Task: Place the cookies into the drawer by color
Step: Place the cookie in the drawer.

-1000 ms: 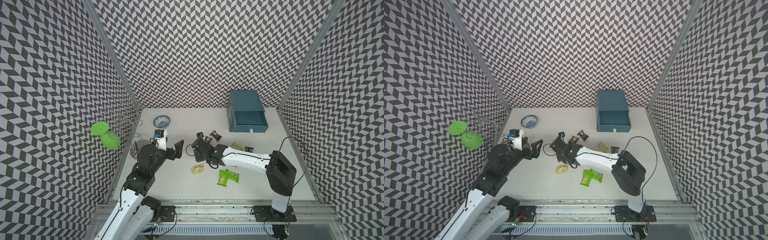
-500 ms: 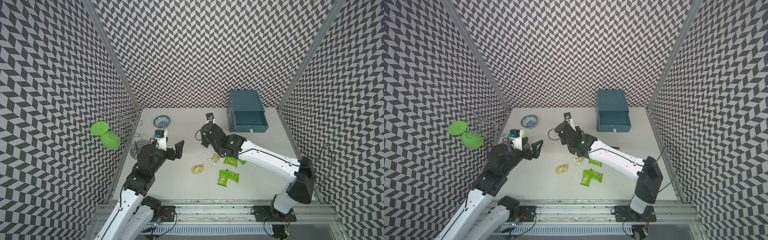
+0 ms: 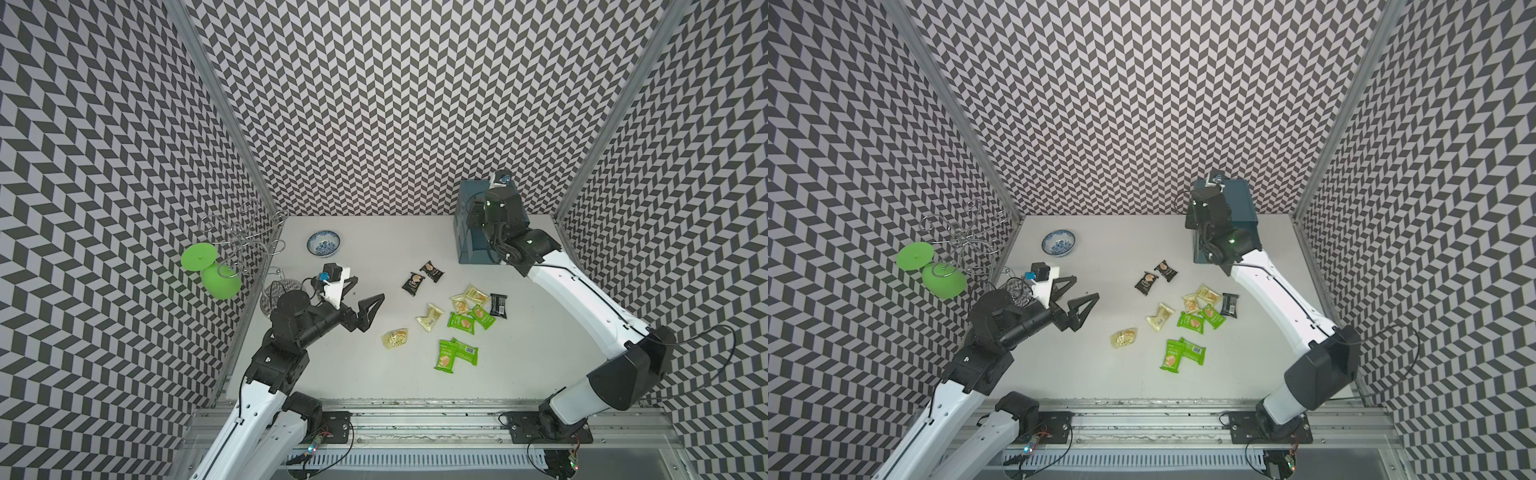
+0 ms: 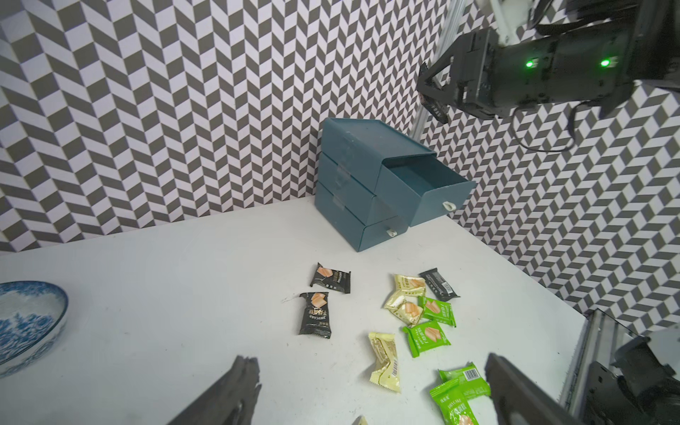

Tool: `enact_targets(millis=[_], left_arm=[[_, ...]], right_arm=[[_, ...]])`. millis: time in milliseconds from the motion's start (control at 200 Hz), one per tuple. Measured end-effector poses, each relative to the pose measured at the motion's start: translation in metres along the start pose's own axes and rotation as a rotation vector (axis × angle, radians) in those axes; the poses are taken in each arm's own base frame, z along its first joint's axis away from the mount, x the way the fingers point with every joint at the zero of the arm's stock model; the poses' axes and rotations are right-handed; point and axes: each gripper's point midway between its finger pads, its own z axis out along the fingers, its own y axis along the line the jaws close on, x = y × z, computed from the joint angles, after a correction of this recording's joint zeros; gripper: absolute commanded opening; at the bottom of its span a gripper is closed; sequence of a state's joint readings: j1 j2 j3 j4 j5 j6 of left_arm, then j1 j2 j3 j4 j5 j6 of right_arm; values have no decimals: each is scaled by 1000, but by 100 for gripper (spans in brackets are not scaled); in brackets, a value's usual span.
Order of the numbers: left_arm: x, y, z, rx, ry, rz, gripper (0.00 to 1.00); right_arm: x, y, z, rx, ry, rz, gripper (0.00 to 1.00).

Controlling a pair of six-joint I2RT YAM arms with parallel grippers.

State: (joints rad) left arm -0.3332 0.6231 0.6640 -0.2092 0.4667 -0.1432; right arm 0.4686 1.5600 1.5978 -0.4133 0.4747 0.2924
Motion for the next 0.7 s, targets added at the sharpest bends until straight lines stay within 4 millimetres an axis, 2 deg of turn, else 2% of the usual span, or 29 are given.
enact_targets(millis=[140,220,330,491,551,701], left_arm=[[-2,-7,-2,33,-8,15,99],[-3,-8,-2,39,-11,22,99],[-3,-8,-2,41,-11,24,100],[-3,-8,-2,40,-11,24,100],[-3,-8,-2,38,-11,24,100],[-3,-7,-2,35,-11,24,100]], right_arm=[[-4,-27,18,41,3,24,55],[2,-39,31,58,17,33,55],[21,-57,50,91,57,36,55],[59,-81,80,131,149,44,56],[67,-86,90,136,167,46,57],[65,-87,97,132,150,56,58]])
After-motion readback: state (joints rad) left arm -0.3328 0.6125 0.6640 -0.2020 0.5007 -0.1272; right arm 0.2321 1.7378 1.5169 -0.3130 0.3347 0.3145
